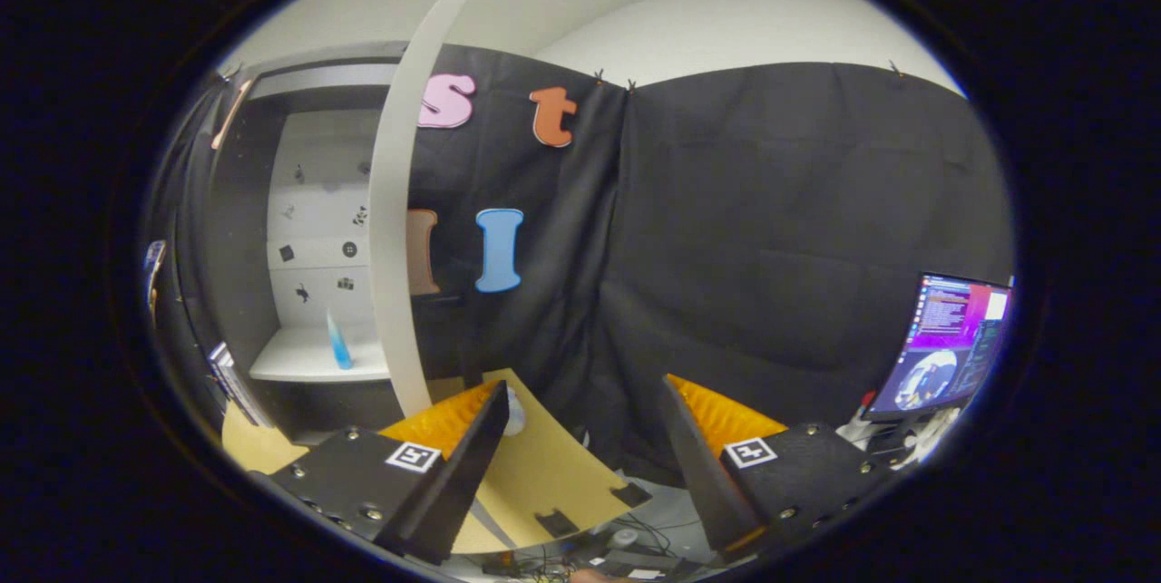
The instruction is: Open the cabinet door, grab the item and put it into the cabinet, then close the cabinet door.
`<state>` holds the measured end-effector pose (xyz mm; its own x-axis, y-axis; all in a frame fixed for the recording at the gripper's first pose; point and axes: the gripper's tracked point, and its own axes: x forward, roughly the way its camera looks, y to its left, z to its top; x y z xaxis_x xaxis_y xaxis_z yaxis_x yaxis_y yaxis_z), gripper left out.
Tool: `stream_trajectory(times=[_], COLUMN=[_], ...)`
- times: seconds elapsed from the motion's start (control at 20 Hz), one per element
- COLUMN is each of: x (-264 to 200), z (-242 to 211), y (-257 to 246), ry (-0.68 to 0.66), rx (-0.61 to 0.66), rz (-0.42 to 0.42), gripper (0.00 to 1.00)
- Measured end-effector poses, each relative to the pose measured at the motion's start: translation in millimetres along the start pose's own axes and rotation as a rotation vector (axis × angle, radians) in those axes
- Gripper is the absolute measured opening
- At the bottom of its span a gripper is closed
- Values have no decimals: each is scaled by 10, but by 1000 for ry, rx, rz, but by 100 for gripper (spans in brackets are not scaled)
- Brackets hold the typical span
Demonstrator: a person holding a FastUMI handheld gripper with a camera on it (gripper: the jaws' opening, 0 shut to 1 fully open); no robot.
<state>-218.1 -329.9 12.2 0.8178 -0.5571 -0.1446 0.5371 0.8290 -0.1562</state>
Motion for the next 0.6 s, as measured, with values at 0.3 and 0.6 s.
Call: stream_trajectory(times=[0.3,0.6], x=[-9,-45], z=[-27,-31], y=[140,200], ry=[28,32], rx=[44,30], rz=[91,145], gripper=[94,94])
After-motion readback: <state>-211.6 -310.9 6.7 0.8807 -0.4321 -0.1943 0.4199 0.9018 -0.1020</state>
